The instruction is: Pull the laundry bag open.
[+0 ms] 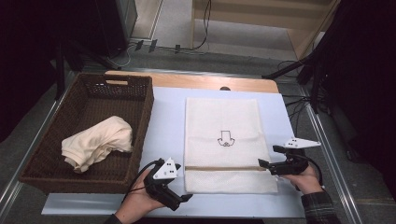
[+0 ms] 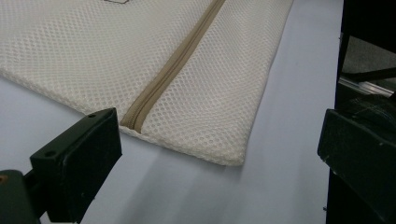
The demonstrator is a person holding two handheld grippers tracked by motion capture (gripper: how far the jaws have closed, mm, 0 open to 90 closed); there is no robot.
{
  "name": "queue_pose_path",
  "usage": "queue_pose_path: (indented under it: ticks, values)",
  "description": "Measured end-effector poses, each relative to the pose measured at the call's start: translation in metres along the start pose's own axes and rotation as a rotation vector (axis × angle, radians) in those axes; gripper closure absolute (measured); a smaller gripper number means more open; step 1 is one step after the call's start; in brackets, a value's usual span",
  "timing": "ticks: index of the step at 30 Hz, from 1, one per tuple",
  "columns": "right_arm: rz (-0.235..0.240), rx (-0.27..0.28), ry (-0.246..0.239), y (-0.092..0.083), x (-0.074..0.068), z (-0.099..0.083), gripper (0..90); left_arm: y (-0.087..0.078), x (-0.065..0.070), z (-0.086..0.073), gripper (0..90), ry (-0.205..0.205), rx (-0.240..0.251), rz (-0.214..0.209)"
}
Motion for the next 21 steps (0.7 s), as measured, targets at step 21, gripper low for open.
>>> queue_pose_path:
  ticks: [21]
  values:
    - [-0.064,-0.002,0.013,-0.013,-0.003,-0.025,10.3,-0.005,-0.002,0.003,0.6,-0.035,0.016,0.044]
Point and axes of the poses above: each handheld gripper's, and its own axes: y roughly forward along the jaws, z roughly out of its top, x roughly to its right, the point moved 7 cm from there along y, roughly forward along the jaws, and after that the axes turned 13 degrees about -x, right-handed, at the moved point
